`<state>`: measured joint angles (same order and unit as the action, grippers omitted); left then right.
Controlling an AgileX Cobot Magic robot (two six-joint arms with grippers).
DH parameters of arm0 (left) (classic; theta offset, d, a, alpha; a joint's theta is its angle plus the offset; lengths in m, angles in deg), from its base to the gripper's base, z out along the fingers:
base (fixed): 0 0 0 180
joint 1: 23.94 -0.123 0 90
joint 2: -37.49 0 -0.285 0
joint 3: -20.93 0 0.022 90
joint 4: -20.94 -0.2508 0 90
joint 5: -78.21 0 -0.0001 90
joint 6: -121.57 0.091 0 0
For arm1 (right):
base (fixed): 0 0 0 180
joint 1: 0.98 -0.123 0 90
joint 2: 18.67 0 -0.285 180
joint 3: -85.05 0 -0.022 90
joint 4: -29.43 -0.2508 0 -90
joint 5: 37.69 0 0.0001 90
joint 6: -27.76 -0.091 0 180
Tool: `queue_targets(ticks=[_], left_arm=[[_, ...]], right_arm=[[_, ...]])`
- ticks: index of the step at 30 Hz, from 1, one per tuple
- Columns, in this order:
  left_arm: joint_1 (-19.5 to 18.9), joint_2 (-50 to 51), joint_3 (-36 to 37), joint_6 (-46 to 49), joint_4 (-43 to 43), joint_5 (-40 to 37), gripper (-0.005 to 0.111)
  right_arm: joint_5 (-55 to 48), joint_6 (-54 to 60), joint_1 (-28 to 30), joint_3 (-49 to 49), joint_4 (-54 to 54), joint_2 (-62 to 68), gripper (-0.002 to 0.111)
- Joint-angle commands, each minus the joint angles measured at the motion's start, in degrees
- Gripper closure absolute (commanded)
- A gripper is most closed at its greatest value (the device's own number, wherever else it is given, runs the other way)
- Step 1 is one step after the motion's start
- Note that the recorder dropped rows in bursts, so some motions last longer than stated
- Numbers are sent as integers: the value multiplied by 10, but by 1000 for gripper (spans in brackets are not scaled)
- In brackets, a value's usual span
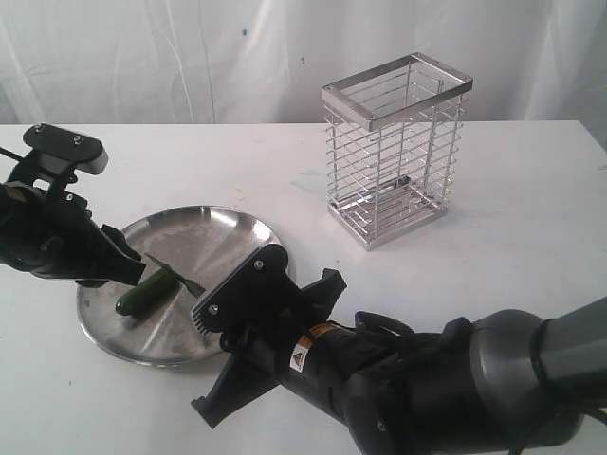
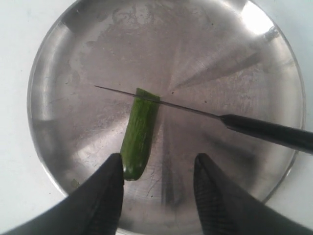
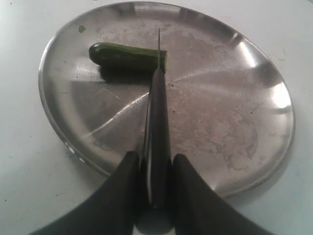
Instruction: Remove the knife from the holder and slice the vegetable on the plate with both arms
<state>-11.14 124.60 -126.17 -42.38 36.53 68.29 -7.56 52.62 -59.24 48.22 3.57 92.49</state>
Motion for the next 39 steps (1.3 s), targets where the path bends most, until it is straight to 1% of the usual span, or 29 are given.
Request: queue_targets(ticks=[1,5,10,12,14,18,21,27,39], left_arm=[[-1,-7,3,-30,4,47,58],[-1,4,2,-49,4,79,60],[0,49,-19,-60,4,73,79],[0,68,-32,-62,4,70,83],[0,88,-53,-62,6,58,82],[20,104,-91,-62,6,37,83],[33,111,-92,-58,6,25,83],[33,140,-92,-58,7,20,83],[33,141,-92,-58,7,21,83]], right_arm=[[-9,5,1,2,-1,1,108],[-19,5,1,2,-2,1,108],[-19,5,1,2,-3,1,108],[-23,5,1,2,-3,1,108],[-31,5,1,2,-3,1,108],[-29,5,1,2,-6,1,108],[-29,5,1,2,-21,1,108],[-31,5,1,2,-25,1,108],[-14,5,1,2,-27,1,108]])
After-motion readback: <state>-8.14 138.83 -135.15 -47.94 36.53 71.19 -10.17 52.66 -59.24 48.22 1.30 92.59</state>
